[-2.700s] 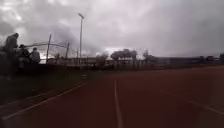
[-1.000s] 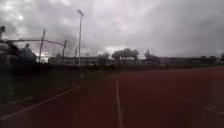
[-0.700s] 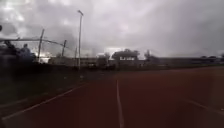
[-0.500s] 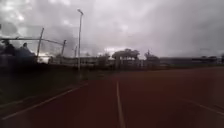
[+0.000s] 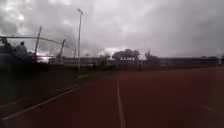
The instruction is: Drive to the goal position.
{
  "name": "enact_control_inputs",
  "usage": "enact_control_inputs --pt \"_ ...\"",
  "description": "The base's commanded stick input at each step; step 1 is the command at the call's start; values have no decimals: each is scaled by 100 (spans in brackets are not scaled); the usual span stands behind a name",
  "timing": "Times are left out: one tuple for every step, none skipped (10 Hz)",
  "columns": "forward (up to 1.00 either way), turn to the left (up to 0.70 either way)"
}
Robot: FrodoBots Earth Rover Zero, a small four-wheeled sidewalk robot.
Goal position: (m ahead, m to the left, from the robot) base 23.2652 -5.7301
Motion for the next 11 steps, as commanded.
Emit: enact_control_inputs --pt "50 0" --pt "50 0" --pt "50 0" --pt "50 0" --pt "50 0" --pt "50 0" --pt "50 0" --pt "50 0" --pt "50 0" --pt "50 0" --pt "50 0"
